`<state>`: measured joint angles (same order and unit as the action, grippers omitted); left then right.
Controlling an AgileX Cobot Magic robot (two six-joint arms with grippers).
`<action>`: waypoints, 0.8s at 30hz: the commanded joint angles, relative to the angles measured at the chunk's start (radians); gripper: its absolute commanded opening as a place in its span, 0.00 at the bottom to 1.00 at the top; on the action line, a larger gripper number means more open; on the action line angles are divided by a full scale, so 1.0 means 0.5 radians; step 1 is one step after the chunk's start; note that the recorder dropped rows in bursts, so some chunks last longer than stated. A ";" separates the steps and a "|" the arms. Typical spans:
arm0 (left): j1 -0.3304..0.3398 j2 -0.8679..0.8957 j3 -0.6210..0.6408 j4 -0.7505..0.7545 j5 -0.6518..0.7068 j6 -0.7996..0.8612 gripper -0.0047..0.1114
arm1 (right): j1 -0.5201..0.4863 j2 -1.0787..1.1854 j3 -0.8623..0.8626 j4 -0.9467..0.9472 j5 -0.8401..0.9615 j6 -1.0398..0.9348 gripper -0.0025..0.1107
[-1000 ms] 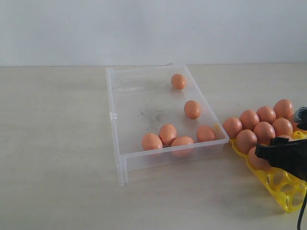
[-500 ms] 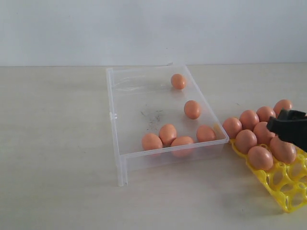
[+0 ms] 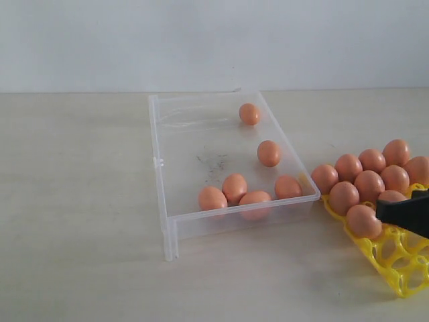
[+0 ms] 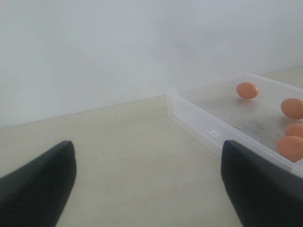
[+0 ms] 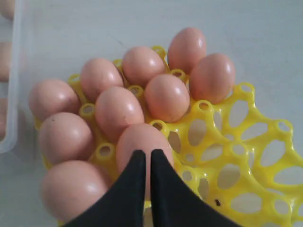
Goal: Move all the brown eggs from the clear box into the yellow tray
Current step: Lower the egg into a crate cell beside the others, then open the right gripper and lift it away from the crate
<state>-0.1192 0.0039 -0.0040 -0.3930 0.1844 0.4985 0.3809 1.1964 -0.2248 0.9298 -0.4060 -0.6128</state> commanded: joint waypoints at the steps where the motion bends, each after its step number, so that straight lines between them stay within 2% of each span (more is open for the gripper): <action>1: -0.012 -0.008 0.008 -0.013 -0.014 -0.016 0.71 | -0.006 0.173 -0.016 0.076 -0.074 -0.057 0.02; 17: -0.012 -0.008 0.008 -0.013 -0.014 -0.016 0.71 | -0.006 0.631 -0.136 0.070 -0.151 0.025 0.02; 21: -0.012 -0.008 0.008 -0.013 -0.014 -0.016 0.71 | -0.006 0.615 -0.132 0.091 -0.120 0.025 0.02; 24: -0.012 -0.008 0.008 -0.013 -0.014 -0.016 0.71 | -0.002 0.418 -0.132 0.100 -0.171 0.018 0.02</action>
<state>-0.1192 0.0039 -0.0040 -0.3930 0.1844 0.4985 0.3809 1.4841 -0.2894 0.9768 -0.4660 -0.6022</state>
